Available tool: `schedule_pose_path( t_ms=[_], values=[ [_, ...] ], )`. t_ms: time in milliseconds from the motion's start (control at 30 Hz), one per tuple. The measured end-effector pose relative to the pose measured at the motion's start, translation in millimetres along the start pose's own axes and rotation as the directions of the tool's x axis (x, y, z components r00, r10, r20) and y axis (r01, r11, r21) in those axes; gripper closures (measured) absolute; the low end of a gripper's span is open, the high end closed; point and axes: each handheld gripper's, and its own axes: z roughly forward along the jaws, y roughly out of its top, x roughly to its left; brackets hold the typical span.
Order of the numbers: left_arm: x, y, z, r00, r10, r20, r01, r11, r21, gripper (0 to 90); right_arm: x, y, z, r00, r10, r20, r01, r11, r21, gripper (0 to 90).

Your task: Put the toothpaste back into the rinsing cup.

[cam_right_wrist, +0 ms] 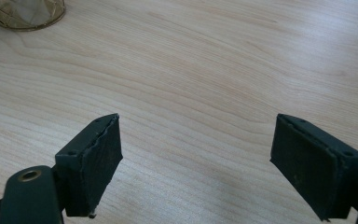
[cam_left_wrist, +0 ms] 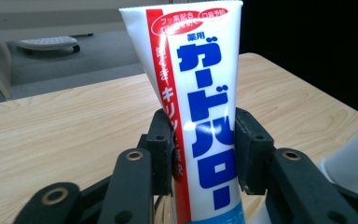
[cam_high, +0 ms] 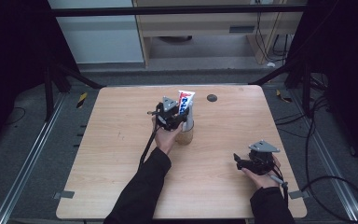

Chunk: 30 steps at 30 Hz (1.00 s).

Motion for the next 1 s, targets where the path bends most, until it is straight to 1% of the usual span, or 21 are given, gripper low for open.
schedule_pose_path(
  t_ms=[100, 167, 300, 433, 467, 500, 533, 567, 633, 700, 733, 833, 867, 933, 1000],
  values=[
    [-0.4, -1.1, -3.1, 0.9998, 0.017, 0.009, -0.017, 0.9998, 0.013, 60.0, -0.2, 0.0, 0.2, 1.0000, -0.004, 0.000, 0.004, 1.000, -0.001, 16.2],
    [-1.4, -2.5, -4.0, 0.9994, 0.035, 0.002, -0.036, 0.9990, 0.027, 59.8, -0.1, 0.1, 0.3, 1.0000, -0.005, 0.000, 0.005, 1.000, -0.001, 16.2],
    [1.5, -6.7, -6.7, 0.9994, 0.033, 0.009, -0.034, 0.9982, 0.050, 58.8, 0.2, 0.2, -0.2, 1.0000, -0.004, 0.000, 0.004, 1.000, -0.003, 16.2],
    [5.2, -12.1, -11.0, 0.9990, 0.044, 0.010, -0.044, 0.9963, 0.074, 56.3, 0.0, 0.2, -0.1, 1.0000, -0.001, 0.001, 0.001, 1.000, -0.001, 16.2],
    [5.7, -13.0, -12.0, 0.9989, 0.045, 0.015, -0.046, 0.9962, 0.074, 53.4, 0.5, 0.3, -0.1, 1.0000, -0.002, -0.001, 0.002, 1.000, -0.001, 16.2],
    [5.7, -13.2, -13.4, 0.9987, 0.049, 0.015, -0.050, 0.9959, 0.075, 53.4, 0.5, 0.3, -0.1, 1.0000, -0.002, -0.001, 0.002, 1.000, -0.001, 16.2],
    [5.7, -13.2, -14.9, 0.9984, 0.055, 0.014, -0.056, 0.9950, 0.082, 50.9, 0.8, 0.4, -0.1, 1.0000, -0.002, -0.002, 0.002, 1.000, 0.000, 16.2],
    [6.2, -13.3, -17.8, 0.9983, 0.055, 0.020, -0.057, 0.9961, 0.067, 46.7, 1.1, 0.5, -0.2, 1.0000, -0.001, -0.001, 0.001, 1.000, 0.002, 16.2],
    [7.1, -11.1, -26.0, 0.9981, 0.059, 0.014, -0.060, 0.9978, 0.027, 50.8, 1.4, 0.7, -0.2, 1.0000, -0.002, -0.002, 0.002, 1.000, -0.001, 16.2],
    [7.8, -6.4, -35.0, 0.9977, 0.066, 0.017, -0.066, 0.9977, 0.012, 49.4, 1.6, 0.6, -0.1, 1.0000, -0.003, -0.001, 0.003, 1.000, 0.000, 16.2],
    [8.0, -4.0, -40.1, 0.9970, 0.078, 0.004, -0.078, 0.9968, 0.015, 47.4, 1.5, 0.6, -0.1, 1.0000, -0.002, -0.002, 0.002, 1.000, 0.003, 16.2],
    [10.5, 0.1, -53.3, 0.9961, 0.088, 0.006, -0.088, 0.9961, 0.007, 46.6, 1.6, 0.7, -0.3, 1.0000, 0.004, -0.005, -0.004, 1.000, 0.003, 16.2],
    [11.8, 1.8, -59.3, 0.9965, 0.083, 0.009, -0.083, 0.9965, 0.006, 46.2, 1.2, 0.6, -0.2, 1.0000, -0.003, -0.003, 0.003, 1.000, 0.000, 16.2],
    [14.3, 3.1, -66.1, 0.9976, 0.068, 0.016, -0.068, 0.9976, 0.010, 45.0, 1.7, 0.6, -0.6, 1.0000, 0.001, -0.002, -0.001, 1.000, 0.000, 16.2],
    [17.3, 2.3, -71.9, 0.9964, 0.084, -0.003, -0.084, 0.9958, 0.037, 44.1, 2.2, 0.6, -0.7, 1.0000, 0.004, -0.005, -0.004, 1.000, 0.000, 16.2]
  ],
)
